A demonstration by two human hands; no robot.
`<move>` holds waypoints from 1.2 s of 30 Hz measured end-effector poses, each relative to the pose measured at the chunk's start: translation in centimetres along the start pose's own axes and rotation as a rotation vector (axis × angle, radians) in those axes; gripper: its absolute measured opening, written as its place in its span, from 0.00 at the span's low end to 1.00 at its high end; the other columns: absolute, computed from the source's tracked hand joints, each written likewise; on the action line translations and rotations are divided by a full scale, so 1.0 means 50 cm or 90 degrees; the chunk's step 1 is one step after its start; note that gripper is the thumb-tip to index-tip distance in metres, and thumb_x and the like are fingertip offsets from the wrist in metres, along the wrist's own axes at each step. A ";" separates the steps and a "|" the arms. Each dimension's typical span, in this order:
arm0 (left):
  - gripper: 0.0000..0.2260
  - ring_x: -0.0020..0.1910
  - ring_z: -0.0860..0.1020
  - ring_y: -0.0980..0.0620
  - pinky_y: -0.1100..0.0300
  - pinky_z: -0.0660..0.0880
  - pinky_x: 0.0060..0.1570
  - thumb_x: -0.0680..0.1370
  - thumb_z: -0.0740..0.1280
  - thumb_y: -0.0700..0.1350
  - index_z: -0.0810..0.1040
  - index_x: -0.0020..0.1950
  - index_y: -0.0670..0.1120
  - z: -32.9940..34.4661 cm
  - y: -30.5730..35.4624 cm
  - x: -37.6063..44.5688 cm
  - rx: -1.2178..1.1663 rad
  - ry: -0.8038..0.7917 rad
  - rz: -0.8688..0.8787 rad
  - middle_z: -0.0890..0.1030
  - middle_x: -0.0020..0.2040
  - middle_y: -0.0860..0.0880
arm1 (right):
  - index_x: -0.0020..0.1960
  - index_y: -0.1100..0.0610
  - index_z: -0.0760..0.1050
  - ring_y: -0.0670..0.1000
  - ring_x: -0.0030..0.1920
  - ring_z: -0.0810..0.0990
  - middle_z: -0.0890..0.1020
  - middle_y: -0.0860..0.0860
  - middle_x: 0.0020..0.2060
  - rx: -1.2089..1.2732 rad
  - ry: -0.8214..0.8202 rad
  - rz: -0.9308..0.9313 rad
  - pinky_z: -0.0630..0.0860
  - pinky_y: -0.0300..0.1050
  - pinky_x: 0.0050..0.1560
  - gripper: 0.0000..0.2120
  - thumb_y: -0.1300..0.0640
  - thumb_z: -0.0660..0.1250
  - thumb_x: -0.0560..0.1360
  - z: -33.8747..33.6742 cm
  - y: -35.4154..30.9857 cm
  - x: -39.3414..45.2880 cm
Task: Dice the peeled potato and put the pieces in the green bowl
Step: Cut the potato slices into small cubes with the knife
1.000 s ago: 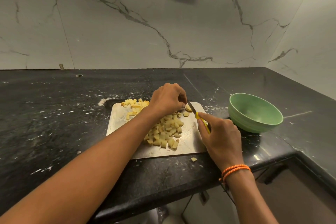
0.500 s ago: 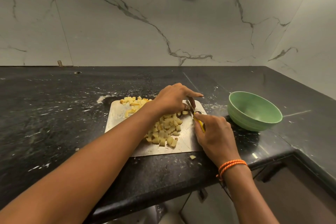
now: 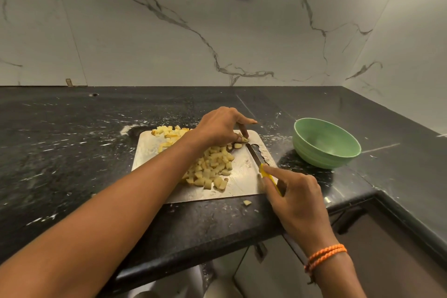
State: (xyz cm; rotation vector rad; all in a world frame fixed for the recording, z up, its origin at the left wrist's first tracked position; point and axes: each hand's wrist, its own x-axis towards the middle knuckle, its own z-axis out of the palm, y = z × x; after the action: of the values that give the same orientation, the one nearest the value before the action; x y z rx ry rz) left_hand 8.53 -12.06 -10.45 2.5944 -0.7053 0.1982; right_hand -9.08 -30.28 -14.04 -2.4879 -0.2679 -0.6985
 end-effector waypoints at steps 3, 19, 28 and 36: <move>0.24 0.61 0.82 0.57 0.53 0.81 0.55 0.77 0.79 0.46 0.80 0.71 0.61 -0.001 -0.005 -0.004 -0.003 0.012 -0.019 0.87 0.55 0.61 | 0.64 0.49 0.81 0.48 0.28 0.72 0.73 0.43 0.25 0.035 0.062 0.015 0.67 0.40 0.30 0.15 0.52 0.71 0.78 0.003 -0.004 0.003; 0.05 0.45 0.83 0.55 0.51 0.84 0.49 0.76 0.77 0.50 0.89 0.51 0.57 -0.034 0.007 -0.012 0.102 0.038 -0.065 0.87 0.46 0.58 | 0.60 0.50 0.84 0.47 0.32 0.71 0.81 0.53 0.31 -0.016 0.112 0.059 0.68 0.42 0.38 0.12 0.51 0.70 0.78 0.051 0.031 0.085; 0.07 0.45 0.86 0.57 0.54 0.84 0.50 0.77 0.78 0.40 0.90 0.50 0.52 -0.174 -0.040 -0.069 -0.091 -0.069 -0.090 0.88 0.44 0.55 | 0.61 0.49 0.83 0.44 0.26 0.66 0.71 0.45 0.24 0.147 0.014 -0.016 0.65 0.40 0.31 0.12 0.52 0.72 0.78 0.044 0.024 0.076; 0.05 0.45 0.86 0.54 0.46 0.85 0.53 0.74 0.81 0.45 0.88 0.48 0.50 -0.203 -0.088 -0.134 -0.132 -0.147 -0.041 0.88 0.43 0.52 | 0.61 0.52 0.83 0.46 0.26 0.68 0.71 0.43 0.23 0.111 0.047 -0.009 0.63 0.35 0.28 0.12 0.54 0.72 0.78 0.042 0.021 0.081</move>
State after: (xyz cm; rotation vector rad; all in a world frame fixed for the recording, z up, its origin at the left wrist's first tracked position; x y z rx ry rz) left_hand 4.83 -1.09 -4.72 2.4584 -0.6799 -0.1880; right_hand -4.43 -29.85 -13.86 -2.2928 -0.3053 -0.7380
